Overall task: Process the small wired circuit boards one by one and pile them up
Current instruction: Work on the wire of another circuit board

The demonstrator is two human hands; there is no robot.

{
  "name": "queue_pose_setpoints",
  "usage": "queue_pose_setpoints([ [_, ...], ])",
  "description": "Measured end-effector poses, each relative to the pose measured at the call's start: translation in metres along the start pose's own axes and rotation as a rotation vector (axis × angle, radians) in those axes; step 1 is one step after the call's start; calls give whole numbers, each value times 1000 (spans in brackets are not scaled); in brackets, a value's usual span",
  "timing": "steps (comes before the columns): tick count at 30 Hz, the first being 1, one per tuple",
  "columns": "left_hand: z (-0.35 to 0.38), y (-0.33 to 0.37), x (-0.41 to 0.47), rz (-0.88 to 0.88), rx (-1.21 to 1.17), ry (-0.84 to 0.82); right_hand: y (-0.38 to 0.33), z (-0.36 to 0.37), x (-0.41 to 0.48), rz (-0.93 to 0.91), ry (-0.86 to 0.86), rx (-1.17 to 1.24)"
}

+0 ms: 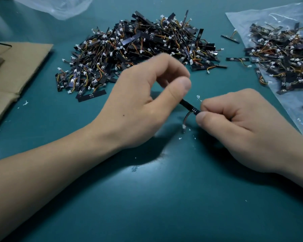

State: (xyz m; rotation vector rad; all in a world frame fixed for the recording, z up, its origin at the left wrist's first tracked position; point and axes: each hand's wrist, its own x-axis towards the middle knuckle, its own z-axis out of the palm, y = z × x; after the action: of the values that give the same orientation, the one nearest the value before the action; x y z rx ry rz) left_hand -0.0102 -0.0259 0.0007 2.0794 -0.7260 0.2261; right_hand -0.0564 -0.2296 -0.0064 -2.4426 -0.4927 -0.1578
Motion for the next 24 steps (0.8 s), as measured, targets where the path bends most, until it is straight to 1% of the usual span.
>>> queue_pose_setpoints([
  [2,0,-2,1,-57,87,99,3,0,0,13,141,168],
  [3,1,-3,1,-114,131,98,4,0,1,40,242,299],
  [4,2,-4,1,-170,185,54,6,-1,3,68,327,408],
  [5,3,-4,2,-205,263,-19,7,-2,6,98,374,470],
  [6,5,-5,1,-209,367,-105,9,-2,8,120,374,473],
  [8,9,-6,0,-167,574,-238,11,-2,7,122,296,375],
  [10,10,-6,-1,-138,646,-270,8,1,4,70,184,231],
  [12,9,-7,-2,-124,634,-239,4,3,-1,29,88,96],
  [14,8,-9,-2,-97,624,-205,2,4,-2,29,51,39],
  [18,6,-9,-2,-35,529,-124,1,2,-1,41,95,87],
  [22,7,-11,-2,23,356,-73,1,4,-2,57,117,90],
  [24,5,-10,-1,56,258,-18,2,4,0,86,149,160],
])
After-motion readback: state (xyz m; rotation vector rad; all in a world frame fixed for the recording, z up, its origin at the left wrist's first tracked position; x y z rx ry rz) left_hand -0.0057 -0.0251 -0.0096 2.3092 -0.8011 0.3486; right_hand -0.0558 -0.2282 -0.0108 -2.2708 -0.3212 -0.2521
